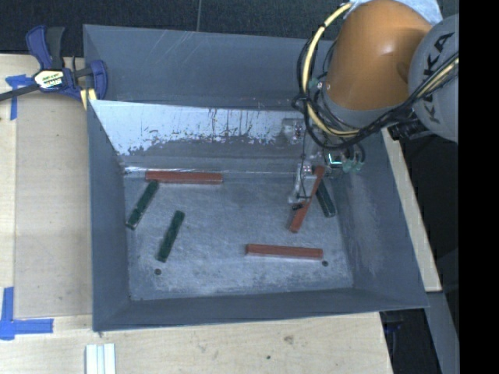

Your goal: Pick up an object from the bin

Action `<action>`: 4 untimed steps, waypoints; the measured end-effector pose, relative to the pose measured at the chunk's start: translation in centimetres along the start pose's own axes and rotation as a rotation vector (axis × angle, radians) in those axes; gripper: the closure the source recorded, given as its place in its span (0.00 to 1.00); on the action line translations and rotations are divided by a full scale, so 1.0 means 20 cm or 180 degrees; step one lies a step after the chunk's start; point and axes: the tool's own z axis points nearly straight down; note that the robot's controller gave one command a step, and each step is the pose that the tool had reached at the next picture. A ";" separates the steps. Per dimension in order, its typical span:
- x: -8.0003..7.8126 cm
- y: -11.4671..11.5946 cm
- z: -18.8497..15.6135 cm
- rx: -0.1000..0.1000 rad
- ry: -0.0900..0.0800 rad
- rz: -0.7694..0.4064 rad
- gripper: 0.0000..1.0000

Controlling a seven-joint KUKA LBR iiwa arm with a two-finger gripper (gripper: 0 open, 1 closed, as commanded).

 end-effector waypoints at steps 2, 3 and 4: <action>0.54 -0.17 0.80 0.0007 -0.0049 -0.1322 0.00; 0.24 -0.48 0.62 0.0016 -0.0049 -0.0434 0.00; 0.07 -0.54 0.80 0.0010 -0.0046 -0.2385 0.00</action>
Offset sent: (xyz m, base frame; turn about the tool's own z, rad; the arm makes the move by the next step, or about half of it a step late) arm -0.0275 -0.0291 -0.1565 -0.0580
